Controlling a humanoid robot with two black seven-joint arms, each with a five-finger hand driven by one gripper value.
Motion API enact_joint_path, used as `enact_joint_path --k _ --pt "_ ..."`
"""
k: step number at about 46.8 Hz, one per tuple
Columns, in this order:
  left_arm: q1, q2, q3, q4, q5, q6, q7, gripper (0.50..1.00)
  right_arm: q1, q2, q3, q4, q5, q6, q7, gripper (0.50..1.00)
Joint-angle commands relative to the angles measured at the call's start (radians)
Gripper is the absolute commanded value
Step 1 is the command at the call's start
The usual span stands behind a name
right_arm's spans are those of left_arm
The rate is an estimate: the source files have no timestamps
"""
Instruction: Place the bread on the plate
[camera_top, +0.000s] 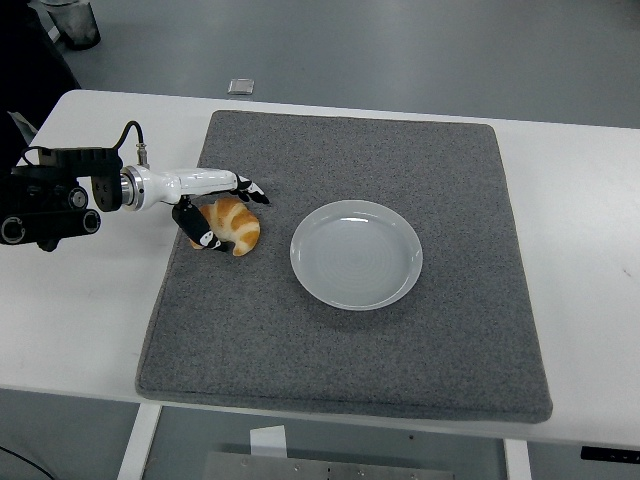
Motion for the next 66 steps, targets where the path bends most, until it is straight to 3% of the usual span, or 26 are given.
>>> enact_joint_path --k 1,4,8,11,37,66 --pt "0.001 0.0 -0.001 -0.001 0.029 0.009 -0.002 0.774 0.0 0.0 0.0 0.0 0.0 -0.002 0.0 0.952" --pt "0.002 0.0 -0.001 -0.001 0.038 0.014 -0.002 0.716 0.0 0.0 0.0 0.0 0.0 0.0 0.0 0.952" --pt "0.002 0.0 0.0 -0.001 0.047 0.015 -0.003 0.579 0.0 0.0 0.0 0.0 0.0 0.0 0.0 0.954" --pt "0.002 0.0 0.0 -0.001 0.061 0.017 -0.003 0.504 -0.001 0.0 0.0 0.0 0.0 0.0 0.0 0.952" --pt "-0.008 0.0 -0.011 0.009 0.087 0.034 -0.009 0.5 0.0 0.0 0.0 0.0 0.0 0.0 0.0 0.952" --pt "-0.278 0.087 -0.087 -0.029 0.083 -0.012 -0.015 0.5 0.0 0.0 0.0 0.0 0.0 0.0 0.0 0.952"
